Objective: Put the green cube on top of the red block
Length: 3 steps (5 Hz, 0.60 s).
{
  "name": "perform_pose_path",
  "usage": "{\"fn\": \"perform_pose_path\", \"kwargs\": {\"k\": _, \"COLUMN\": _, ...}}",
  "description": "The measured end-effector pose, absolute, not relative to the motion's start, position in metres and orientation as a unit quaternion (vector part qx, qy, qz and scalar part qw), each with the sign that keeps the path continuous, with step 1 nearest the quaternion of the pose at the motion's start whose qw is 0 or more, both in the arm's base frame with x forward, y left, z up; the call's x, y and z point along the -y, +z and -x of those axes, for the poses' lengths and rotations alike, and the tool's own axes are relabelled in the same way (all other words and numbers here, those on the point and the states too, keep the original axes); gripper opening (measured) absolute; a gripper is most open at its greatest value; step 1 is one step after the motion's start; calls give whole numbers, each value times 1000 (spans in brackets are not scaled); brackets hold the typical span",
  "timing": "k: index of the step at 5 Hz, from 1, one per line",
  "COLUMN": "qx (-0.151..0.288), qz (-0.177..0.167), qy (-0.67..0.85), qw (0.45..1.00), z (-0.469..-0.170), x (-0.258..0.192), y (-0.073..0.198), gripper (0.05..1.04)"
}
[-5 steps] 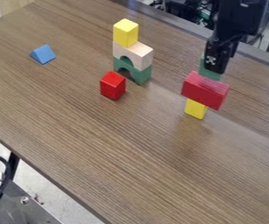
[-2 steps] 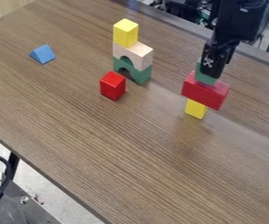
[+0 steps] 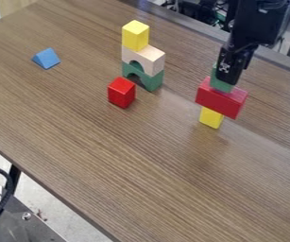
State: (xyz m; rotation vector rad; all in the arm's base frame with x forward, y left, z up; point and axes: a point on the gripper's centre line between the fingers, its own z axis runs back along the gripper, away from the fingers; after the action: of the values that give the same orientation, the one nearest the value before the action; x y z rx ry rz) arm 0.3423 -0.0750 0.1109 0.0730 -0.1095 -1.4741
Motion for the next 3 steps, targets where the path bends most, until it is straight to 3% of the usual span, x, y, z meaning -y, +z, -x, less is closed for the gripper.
{"fn": "perform_pose_path", "kwargs": {"k": 3, "qx": 43, "qz": -35, "qy": -682, "qw": 729, "z": -343, "x": 79, "y": 104, "gripper": 548}}
